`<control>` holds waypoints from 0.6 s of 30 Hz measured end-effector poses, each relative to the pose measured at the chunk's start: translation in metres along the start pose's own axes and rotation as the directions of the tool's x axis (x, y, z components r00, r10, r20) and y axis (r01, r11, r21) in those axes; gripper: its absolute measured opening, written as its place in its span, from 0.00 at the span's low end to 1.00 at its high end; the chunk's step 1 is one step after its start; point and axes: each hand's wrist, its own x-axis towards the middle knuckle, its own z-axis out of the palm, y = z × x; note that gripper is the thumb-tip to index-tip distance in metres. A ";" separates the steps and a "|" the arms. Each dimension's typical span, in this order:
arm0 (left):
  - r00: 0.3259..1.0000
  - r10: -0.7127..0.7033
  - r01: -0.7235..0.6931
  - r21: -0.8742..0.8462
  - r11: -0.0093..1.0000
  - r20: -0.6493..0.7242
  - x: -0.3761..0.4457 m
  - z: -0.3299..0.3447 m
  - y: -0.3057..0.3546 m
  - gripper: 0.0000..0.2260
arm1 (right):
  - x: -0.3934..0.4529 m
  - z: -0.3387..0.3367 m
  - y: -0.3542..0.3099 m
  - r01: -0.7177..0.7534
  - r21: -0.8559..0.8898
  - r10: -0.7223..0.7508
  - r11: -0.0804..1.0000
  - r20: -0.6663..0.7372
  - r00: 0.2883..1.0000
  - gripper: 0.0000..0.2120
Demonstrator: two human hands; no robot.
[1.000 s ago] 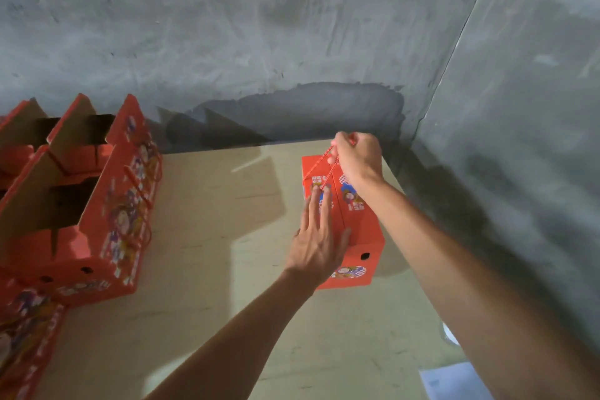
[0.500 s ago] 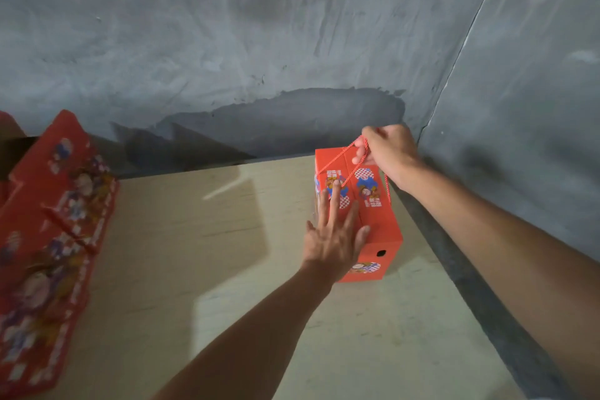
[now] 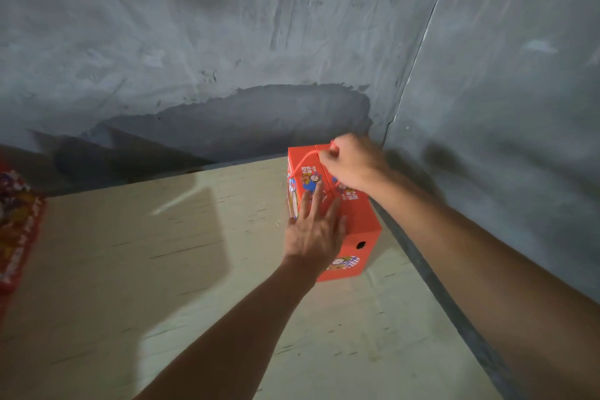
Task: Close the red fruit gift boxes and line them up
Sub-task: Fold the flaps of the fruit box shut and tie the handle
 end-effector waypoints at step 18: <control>0.955 -0.224 0.203 -0.122 0.972 -0.197 -0.238 -0.202 -0.049 0.18 | -0.260 -0.032 -0.171 0.412 0.063 -0.405 0.909 -0.108 0.908 0.10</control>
